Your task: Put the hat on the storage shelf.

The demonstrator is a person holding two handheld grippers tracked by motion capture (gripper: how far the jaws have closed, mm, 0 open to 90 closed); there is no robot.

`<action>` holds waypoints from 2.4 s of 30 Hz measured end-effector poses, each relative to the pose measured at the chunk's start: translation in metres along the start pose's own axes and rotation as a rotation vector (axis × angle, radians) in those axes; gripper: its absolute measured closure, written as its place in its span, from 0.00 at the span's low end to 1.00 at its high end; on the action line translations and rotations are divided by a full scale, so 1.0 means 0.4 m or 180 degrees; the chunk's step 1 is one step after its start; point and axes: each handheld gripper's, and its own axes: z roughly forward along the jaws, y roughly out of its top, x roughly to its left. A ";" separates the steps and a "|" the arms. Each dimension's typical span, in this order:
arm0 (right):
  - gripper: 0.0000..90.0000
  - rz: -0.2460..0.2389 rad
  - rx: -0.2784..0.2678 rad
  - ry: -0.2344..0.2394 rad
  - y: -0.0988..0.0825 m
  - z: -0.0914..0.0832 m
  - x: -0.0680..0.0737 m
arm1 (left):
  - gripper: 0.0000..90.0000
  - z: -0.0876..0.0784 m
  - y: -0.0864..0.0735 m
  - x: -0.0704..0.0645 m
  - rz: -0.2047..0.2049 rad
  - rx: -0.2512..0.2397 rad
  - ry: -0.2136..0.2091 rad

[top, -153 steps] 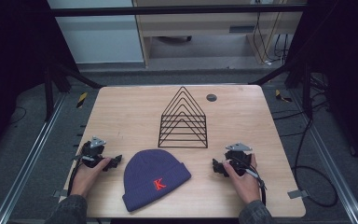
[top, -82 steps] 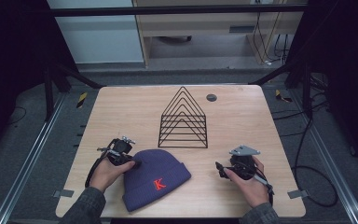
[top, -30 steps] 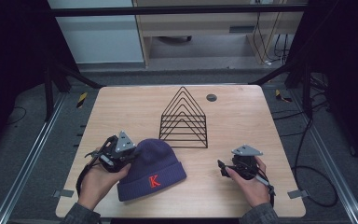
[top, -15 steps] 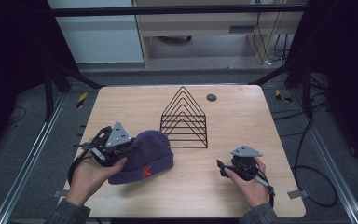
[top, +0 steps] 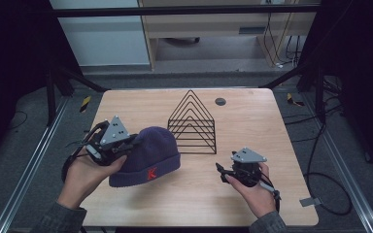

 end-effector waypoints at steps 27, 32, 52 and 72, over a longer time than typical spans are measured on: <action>0.36 -0.0314 -0.0019 0.0437 0.117 0.010 0.083 | 0.88 -0.043 0.072 0.034 0.0119 -0.0211 -0.0026; 0.36 -0.0384 -0.0001 0.0580 0.145 0.027 0.094 | 0.88 -0.043 0.083 0.031 0.0157 -0.0241 -0.0070; 0.36 -0.0549 0.0034 0.0755 0.219 0.038 0.083 | 0.88 -0.037 0.163 0.021 0.0280 -0.0393 -0.0191; 0.35 -0.0558 -0.0101 0.0635 0.310 -0.034 -0.038 | 0.88 -0.003 0.317 0.072 0.0298 -0.0654 -0.0346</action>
